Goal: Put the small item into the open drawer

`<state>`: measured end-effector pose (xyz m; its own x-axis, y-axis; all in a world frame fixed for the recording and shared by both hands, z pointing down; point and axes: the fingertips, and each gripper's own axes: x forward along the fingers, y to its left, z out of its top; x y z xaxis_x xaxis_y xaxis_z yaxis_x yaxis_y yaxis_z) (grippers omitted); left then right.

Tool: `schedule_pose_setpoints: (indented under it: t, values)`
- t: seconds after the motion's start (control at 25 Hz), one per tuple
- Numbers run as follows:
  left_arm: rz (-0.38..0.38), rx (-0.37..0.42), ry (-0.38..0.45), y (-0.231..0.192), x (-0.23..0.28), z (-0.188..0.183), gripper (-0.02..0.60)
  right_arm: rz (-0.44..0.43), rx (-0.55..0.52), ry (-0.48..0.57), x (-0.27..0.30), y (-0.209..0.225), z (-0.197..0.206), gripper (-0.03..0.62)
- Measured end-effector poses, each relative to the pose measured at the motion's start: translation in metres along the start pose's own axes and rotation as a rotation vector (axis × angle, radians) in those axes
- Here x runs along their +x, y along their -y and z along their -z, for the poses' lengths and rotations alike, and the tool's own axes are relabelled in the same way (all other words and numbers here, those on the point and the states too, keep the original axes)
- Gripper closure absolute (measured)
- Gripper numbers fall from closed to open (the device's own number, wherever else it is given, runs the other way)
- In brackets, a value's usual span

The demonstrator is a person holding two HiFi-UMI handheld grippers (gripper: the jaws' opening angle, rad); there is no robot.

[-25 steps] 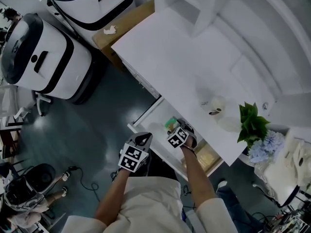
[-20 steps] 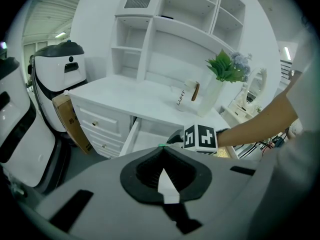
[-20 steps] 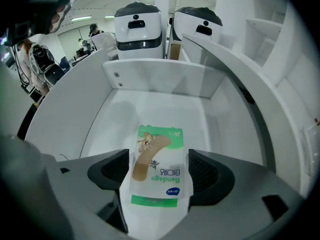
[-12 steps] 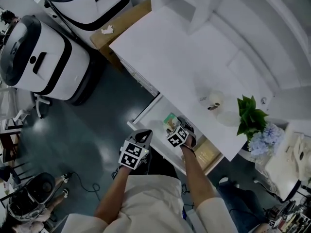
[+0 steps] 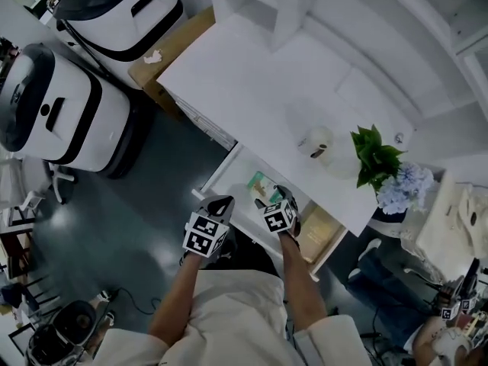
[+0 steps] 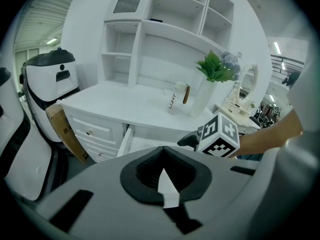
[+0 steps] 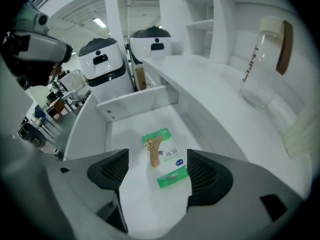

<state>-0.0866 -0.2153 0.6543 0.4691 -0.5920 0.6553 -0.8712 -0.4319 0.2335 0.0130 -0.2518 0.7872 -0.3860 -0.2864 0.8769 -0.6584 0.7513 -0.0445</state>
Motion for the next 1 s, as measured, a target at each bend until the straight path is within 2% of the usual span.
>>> schedule_pose_setpoints:
  t: [0.28, 0.48, 0.6, 0.76, 0.88, 1.0]
  values:
    - [0.025, 0.043, 0.002, 0.014, 0.004, -0.005, 0.566, 0.054, 0.137, 0.087, -0.044, 0.001, 0.003, 0.215]
    - [0.031, 0.077, 0.015, 0.022, 0.004, -0.01, 0.566, 0.058, 0.35, 0.188, -0.076, 0.0, 0.008, 0.215]
    - [0.045, 0.1, 0.015, 0.029, 0.004, -0.011, 0.566, 0.068, 0.411, 0.228, -0.099, -0.001, 0.012, 0.215]
    - [0.064, 0.124, 0.01, 0.037, 0.003, -0.005, 0.566, 0.02, 0.507, 0.326, -0.127, -0.012, 0.006, 0.215]
    - [0.078, 0.136, 0.006, 0.042, 0.005, -0.002, 0.566, -0.035, 0.524, 0.399, -0.144, -0.024, -0.002, 0.217]
    - [0.087, 0.145, 0.004, 0.044, 0.005, 0.002, 0.566, -0.04, 0.491, 0.423, -0.153, -0.032, -0.003, 0.217]
